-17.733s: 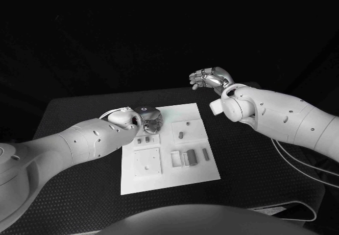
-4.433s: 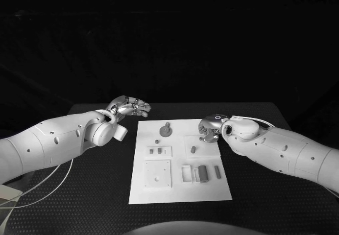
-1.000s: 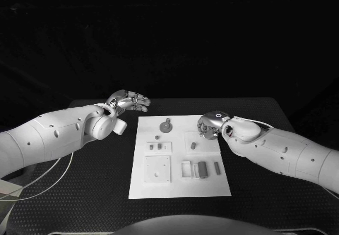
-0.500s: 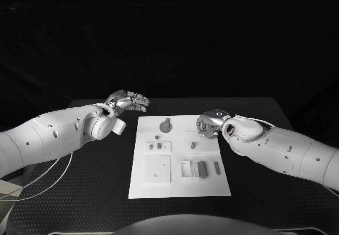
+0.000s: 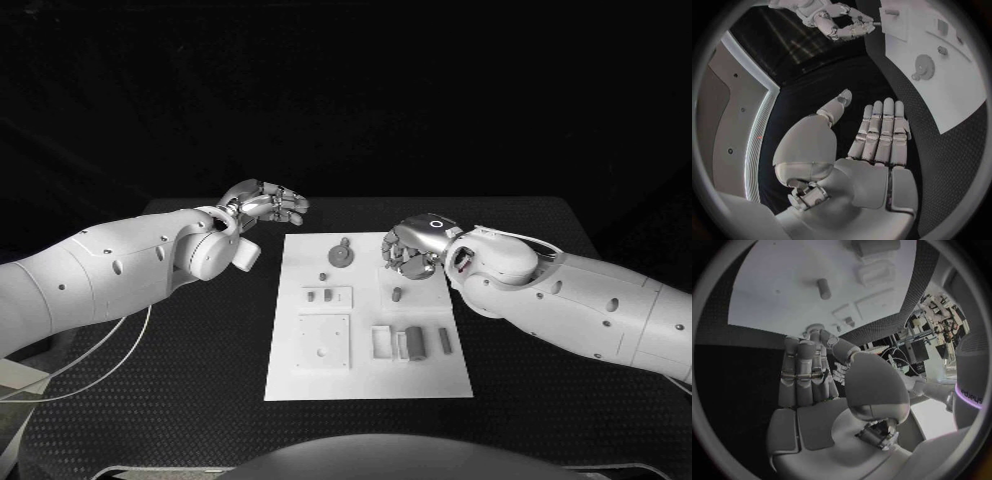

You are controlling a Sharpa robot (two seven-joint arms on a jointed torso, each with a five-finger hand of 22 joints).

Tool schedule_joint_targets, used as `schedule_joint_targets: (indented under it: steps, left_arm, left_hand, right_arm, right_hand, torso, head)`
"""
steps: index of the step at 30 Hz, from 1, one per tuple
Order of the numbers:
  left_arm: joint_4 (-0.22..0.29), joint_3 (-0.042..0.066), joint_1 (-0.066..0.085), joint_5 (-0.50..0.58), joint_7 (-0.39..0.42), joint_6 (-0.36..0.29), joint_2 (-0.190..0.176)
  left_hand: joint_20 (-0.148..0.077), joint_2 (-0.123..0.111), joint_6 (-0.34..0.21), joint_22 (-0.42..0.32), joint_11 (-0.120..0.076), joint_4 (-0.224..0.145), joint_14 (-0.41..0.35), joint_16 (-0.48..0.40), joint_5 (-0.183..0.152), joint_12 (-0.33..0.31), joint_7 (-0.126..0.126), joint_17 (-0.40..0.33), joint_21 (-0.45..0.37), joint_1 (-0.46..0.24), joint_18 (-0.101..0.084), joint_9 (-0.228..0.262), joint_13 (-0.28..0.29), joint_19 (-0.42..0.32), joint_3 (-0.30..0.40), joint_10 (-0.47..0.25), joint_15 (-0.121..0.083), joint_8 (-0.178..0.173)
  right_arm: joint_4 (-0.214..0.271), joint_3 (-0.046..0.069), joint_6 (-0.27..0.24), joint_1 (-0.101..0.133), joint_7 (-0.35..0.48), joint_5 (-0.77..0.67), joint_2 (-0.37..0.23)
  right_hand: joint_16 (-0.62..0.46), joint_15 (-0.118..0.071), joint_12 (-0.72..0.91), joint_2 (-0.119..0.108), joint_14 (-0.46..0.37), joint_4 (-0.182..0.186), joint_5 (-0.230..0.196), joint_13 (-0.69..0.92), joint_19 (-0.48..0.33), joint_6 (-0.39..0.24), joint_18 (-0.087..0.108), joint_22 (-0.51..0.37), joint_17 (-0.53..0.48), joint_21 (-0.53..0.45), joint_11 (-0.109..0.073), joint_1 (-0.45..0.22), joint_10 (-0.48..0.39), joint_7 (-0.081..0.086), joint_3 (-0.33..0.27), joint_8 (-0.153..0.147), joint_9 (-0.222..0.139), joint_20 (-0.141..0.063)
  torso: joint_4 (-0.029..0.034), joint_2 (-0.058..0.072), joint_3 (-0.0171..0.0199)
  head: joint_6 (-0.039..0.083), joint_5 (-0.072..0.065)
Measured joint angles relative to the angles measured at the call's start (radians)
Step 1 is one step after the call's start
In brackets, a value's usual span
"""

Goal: Assemble the parts on the task board

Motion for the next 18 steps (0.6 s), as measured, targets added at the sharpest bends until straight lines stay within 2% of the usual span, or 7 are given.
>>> schedule_joint_targets:
  steps: [4,10,14,18]
  left_arm:
    - [0.000,0.000,0.002,0.000,-0.001,0.000,0.001]
    - [0.001,0.000,0.006,0.000,-0.001,0.000,0.006]
    - [0.001,0.000,0.006,0.000,-0.001,0.000,0.013]
    - [0.000,0.000,0.009,0.000,-0.001,0.000,0.019]
  left_hand:
    - [0.000,0.000,0.000,0.000,0.000,0.000,0.000,0.000,0.000,0.000,0.000,0.001,0.000,0.000,0.000,0.000,0.000,0.000,0.000,0.000,0.000,0.000]
    - [0.000,0.000,0.000,-0.001,0.000,0.000,0.000,0.000,0.000,0.000,0.000,0.002,0.000,0.000,0.000,0.000,0.000,0.000,0.000,0.000,0.000,0.000]
    - [0.000,0.000,0.000,-0.001,0.000,0.000,0.000,0.000,0.000,0.000,0.000,0.002,0.000,0.000,0.000,0.000,0.000,0.000,0.000,0.000,0.000,0.000]
    - [0.000,0.000,0.000,-0.002,0.000,0.000,0.000,0.000,0.000,0.000,0.000,0.003,0.000,0.000,0.000,0.000,0.000,0.000,0.000,0.000,0.000,0.000]
  right_arm:
    - [0.016,-0.005,0.015,0.001,0.000,0.001,0.027]
    - [0.006,-0.031,0.033,0.000,0.001,0.001,0.092]
    - [-0.010,-0.061,0.042,-0.005,0.004,-0.002,0.119]
    - [-0.022,-0.076,0.051,-0.019,0.006,-0.006,0.136]
  right_hand:
    - [0.000,0.000,0.000,0.000,0.000,0.000,0.000,0.000,0.000,0.000,0.000,0.000,0.000,0.000,0.000,0.000,0.000,0.000,0.000,-0.001,0.000,0.000]
    - [0.005,-0.003,0.000,0.000,-0.003,0.000,0.000,0.000,0.000,0.000,-0.005,0.000,0.000,0.001,0.000,0.000,0.000,0.000,0.000,-0.002,0.000,0.000]
    - [0.005,-0.003,-0.004,0.000,-0.004,-0.003,0.000,0.002,0.000,-0.001,-0.001,0.000,0.000,0.001,0.000,0.000,0.000,0.001,0.003,-0.002,0.001,0.000]
    - [0.005,-0.003,-0.004,0.000,-0.004,-0.003,0.000,0.002,0.000,-0.002,0.001,0.000,0.000,0.001,0.000,0.000,0.000,0.002,0.003,0.001,0.001,0.000]
  torso:
    - [0.0013,0.000,0.0000]
    - [0.0013,0.000,-0.0022]
    - [0.0033,0.000,-0.0020]
    - [0.0055,0.000,-0.0018]
  head:
    - [-0.004,0.009]
    - [-0.010,0.029]
    - [-0.016,0.043]
    - [-0.023,0.057]
